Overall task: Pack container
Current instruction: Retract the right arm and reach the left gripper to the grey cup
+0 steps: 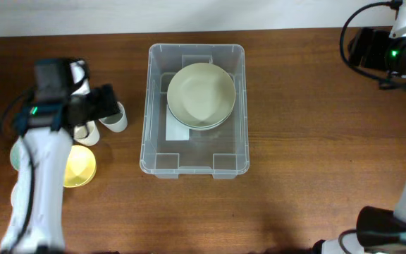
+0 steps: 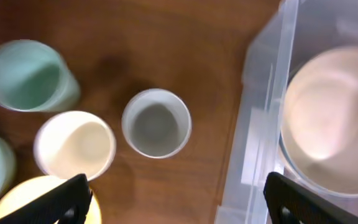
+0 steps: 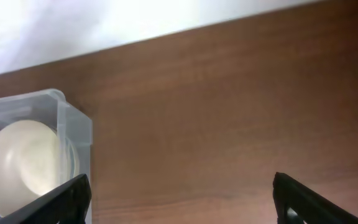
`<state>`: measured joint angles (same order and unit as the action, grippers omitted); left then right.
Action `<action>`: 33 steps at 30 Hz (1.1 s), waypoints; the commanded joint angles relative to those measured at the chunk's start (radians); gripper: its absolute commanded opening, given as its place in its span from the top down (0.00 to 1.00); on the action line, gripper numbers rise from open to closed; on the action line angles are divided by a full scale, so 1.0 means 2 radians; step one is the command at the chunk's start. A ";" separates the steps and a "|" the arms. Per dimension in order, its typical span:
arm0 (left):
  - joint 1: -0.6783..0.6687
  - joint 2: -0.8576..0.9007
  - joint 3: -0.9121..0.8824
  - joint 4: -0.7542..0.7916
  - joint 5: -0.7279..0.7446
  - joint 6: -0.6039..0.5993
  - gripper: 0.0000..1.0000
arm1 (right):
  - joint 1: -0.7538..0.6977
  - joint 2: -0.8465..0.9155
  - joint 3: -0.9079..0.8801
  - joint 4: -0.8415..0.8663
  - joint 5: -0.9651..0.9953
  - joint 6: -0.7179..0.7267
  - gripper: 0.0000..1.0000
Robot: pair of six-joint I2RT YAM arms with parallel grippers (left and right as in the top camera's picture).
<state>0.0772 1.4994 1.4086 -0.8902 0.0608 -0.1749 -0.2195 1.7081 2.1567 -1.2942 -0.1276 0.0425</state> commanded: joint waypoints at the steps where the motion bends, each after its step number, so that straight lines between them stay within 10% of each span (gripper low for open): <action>1: -0.017 0.070 0.040 -0.016 -0.015 0.017 0.09 | -0.002 0.014 -0.004 -0.006 -0.021 0.009 0.11; 21: -0.032 0.221 0.050 0.027 -0.025 0.021 0.11 | -0.002 0.028 -0.004 -0.010 -0.021 0.009 0.11; 29: -0.032 0.242 0.050 0.053 -0.027 0.021 0.70 | -0.002 0.028 -0.004 -0.012 -0.021 0.009 0.12; 33: -0.032 0.242 0.050 0.057 -0.027 0.021 0.76 | -0.002 0.028 -0.004 -0.014 -0.021 0.009 0.12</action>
<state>0.0158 1.9751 1.4853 -0.7815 0.0177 -0.1364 -0.2203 1.7580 2.1540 -1.3182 -0.1574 0.0532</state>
